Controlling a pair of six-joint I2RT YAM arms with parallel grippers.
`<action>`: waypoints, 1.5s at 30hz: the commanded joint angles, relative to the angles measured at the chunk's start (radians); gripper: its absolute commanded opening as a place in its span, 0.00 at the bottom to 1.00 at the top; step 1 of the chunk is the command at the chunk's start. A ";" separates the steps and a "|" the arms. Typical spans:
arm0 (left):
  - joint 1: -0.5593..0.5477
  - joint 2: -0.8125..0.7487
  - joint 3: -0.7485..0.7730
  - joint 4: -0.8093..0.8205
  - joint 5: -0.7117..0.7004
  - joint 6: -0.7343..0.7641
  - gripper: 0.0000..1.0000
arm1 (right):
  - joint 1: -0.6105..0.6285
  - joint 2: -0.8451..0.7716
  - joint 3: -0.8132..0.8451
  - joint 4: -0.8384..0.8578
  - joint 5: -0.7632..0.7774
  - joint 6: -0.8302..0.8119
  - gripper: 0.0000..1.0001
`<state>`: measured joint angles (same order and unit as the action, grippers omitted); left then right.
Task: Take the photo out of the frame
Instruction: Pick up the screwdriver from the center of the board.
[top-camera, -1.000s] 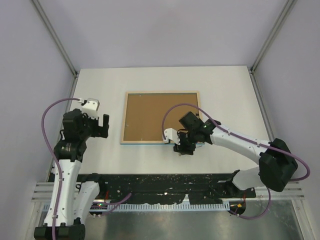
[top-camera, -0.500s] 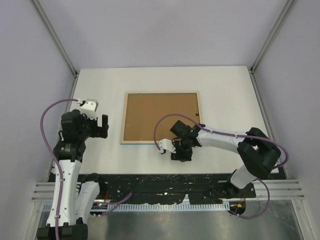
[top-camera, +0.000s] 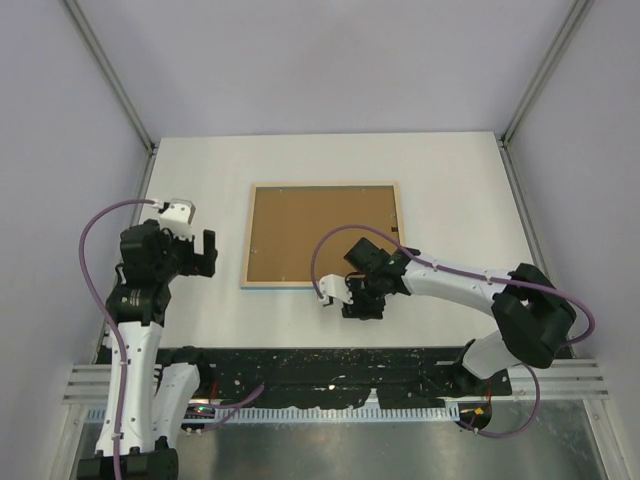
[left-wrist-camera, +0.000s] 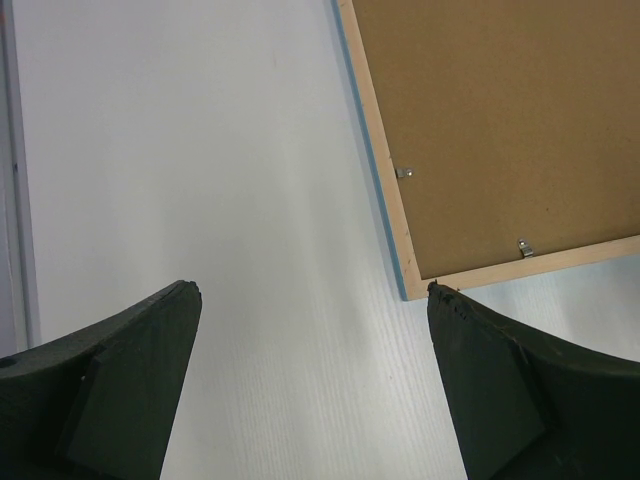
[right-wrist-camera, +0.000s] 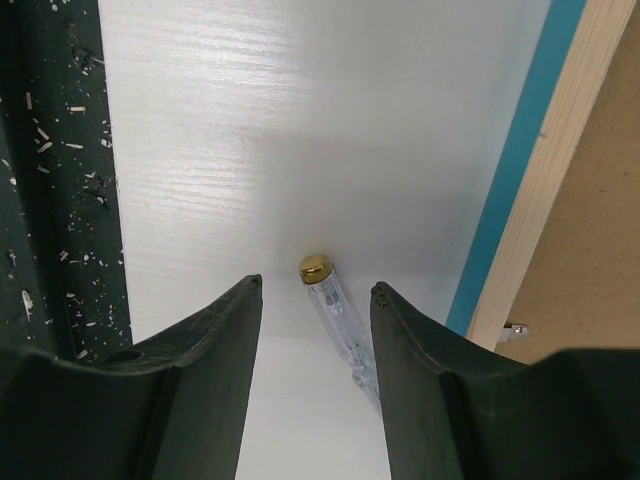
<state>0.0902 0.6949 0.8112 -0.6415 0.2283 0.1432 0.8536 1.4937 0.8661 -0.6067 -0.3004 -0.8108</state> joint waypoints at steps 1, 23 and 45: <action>0.009 -0.009 -0.001 0.039 0.028 0.010 1.00 | 0.002 0.000 -0.009 0.013 0.029 -0.027 0.53; 0.020 -0.028 -0.001 0.036 0.065 0.004 1.00 | 0.002 0.194 -0.006 0.044 0.099 -0.033 0.23; -0.300 0.135 0.201 0.089 0.425 0.090 1.00 | -0.508 -0.058 0.358 0.302 -0.558 0.650 0.08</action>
<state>-0.1143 0.7433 0.9009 -0.6197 0.5999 0.2005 0.4770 1.5143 1.1893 -0.5129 -0.5900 -0.4900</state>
